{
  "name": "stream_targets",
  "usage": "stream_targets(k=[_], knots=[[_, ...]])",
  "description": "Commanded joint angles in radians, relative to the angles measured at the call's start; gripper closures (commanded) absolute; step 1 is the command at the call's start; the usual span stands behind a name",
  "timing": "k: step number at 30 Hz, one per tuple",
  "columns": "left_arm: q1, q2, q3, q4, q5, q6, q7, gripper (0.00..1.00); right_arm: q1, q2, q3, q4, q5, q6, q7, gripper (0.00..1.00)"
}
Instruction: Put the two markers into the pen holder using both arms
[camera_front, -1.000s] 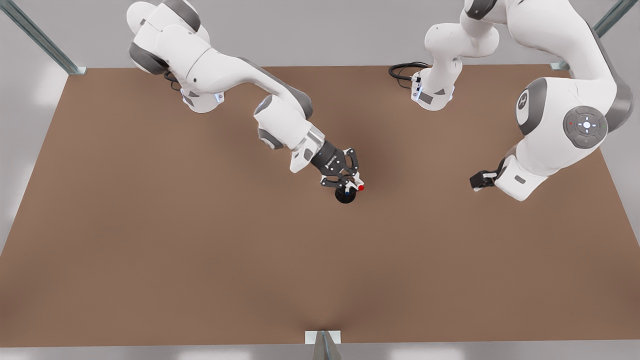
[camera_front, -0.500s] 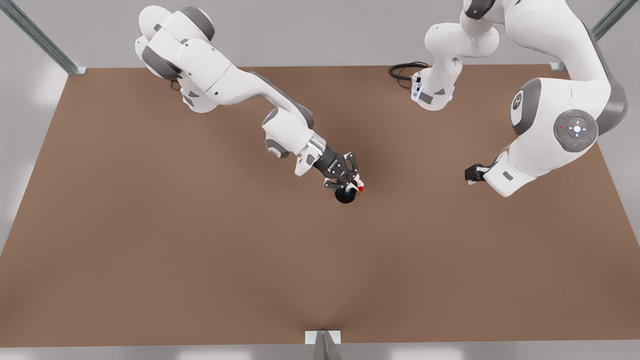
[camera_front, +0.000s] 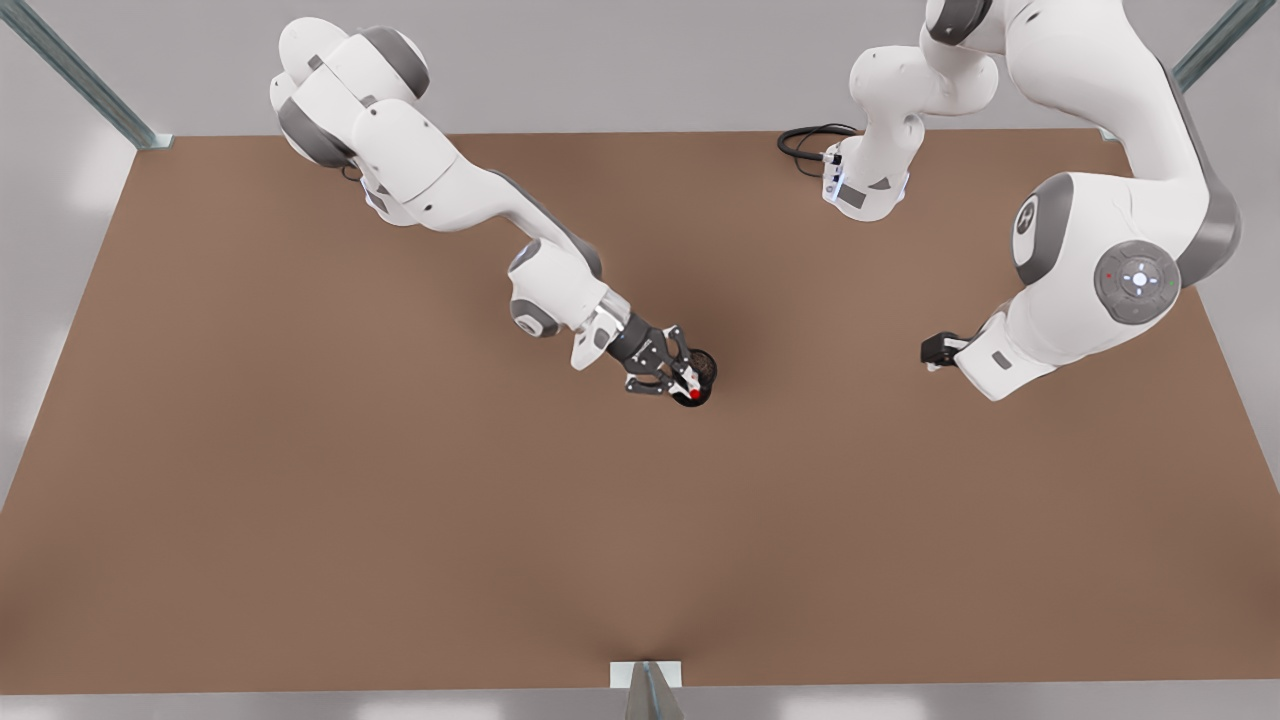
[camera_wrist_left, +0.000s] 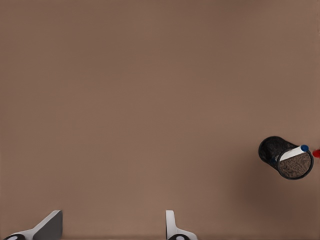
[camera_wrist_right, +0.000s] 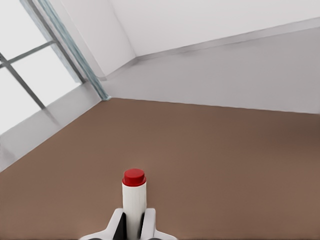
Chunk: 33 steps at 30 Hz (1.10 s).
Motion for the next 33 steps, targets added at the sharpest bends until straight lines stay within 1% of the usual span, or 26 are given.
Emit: stream_targets(k=[1, 6, 9, 13, 17, 24, 25, 28, 29, 31, 33], knots=[[0.001, -0.001, -0.001, -0.001, 0.000, -0.001, 0.023, 0.00, 0.002, -0.004, 0.001, -0.002, -0.015, 0.002, 0.026, 0.79], [-0.001, -0.001, -0.001, -0.001, 0.000, -0.002, 0.020, 0.00, 0.000, -0.010, 0.003, -0.007, -0.015, 0.002, 0.026, 0.79], [0.004, -0.001, -0.001, -0.001, -0.005, -0.002, 0.020, 0.00, -0.003, -0.056, 0.004, -0.069, -0.015, 0.002, 0.028, 0.79], [0.006, 0.007, -0.001, -0.001, -0.003, -0.001, 0.020, 0.00, -0.001, -0.067, 0.004, -0.089, -0.015, 0.002, 0.028, 0.79], [0.007, 0.013, -0.001, -0.001, -0.002, -0.001, 0.022, 0.00, 0.013, -0.054, 0.004, -0.091, -0.012, 0.002, 0.028, 0.79], [0.007, 0.022, 0.000, 0.000, 0.003, 0.001, 0.022, 0.00, 0.034, 0.009, -0.002, -0.091, -0.012, 0.002, 0.028, 0.79], [0.007, 0.022, 0.000, 0.000, 0.003, 0.001, 0.022, 0.00, 0.068, 0.015, -0.034, -0.082, -0.008, 0.002, 0.028, 0.79], [0.010, 0.022, 0.003, -0.001, 0.001, 0.001, 0.023, 0.00, 0.115, 0.015, -0.076, -0.071, 0.022, 0.002, 0.028, 0.79], [0.010, 0.022, 0.003, 0.000, 0.001, 0.001, 0.023, 0.00, 0.115, 0.015, -0.077, -0.071, 0.022, 0.002, 0.028, 0.75], [0.009, 0.021, 0.003, 0.000, 0.001, 0.001, 0.023, 0.00, 0.115, 0.015, -0.077, -0.073, 0.021, 0.002, 0.028, 0.79], [0.009, 0.021, 0.003, 0.000, 0.001, 0.001, 0.023, 0.00, 0.114, 0.015, -0.077, -0.073, 0.021, 0.002, 0.028, 0.79]])
